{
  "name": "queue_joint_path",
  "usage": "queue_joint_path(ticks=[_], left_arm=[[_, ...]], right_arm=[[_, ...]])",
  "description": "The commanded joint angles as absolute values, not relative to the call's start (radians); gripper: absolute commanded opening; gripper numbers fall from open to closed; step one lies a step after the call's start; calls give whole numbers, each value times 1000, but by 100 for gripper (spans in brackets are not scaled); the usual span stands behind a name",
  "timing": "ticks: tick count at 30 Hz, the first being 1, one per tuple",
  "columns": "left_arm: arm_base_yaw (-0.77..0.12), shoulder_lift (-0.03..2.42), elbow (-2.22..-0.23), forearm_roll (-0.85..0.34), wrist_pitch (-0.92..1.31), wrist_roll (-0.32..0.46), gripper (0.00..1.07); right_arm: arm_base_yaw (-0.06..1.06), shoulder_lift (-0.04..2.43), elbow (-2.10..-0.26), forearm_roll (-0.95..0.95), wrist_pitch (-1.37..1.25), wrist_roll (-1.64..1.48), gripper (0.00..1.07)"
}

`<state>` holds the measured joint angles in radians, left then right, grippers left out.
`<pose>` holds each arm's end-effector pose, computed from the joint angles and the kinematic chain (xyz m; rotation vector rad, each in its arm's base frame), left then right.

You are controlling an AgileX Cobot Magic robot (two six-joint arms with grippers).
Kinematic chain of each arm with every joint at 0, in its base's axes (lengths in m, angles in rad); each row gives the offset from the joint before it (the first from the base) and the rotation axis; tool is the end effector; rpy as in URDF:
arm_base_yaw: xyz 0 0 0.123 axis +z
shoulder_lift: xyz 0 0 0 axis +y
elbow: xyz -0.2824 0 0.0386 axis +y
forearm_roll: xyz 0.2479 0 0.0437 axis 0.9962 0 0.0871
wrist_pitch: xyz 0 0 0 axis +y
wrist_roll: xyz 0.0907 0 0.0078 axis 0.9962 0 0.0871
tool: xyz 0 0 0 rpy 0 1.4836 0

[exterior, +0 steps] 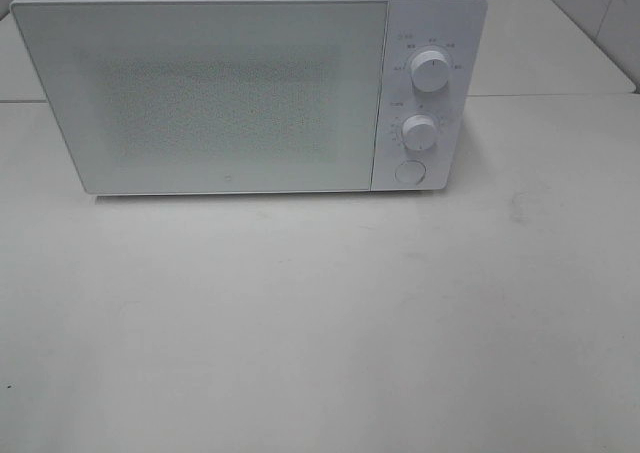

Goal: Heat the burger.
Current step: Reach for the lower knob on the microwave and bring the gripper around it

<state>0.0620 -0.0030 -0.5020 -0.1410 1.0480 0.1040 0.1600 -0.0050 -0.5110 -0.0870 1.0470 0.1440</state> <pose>-0.0048 -0.0114 0.2794 0.0482 2.0187 -0.0630 -0.0054 -0.0078 0.2816 -0.0120 2.0127 0.0902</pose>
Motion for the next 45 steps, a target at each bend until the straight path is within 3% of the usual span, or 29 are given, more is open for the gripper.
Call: queue_joint_path(ticks=[1,45], left_arm=[[63,-30,-496,-151,1037,95,98],[63,-30,-496,-151,1037,95,98]], right_arm=[[153,-21,-510,-84,1037,141,72],[153,695,-565,-93,370,142,72]])
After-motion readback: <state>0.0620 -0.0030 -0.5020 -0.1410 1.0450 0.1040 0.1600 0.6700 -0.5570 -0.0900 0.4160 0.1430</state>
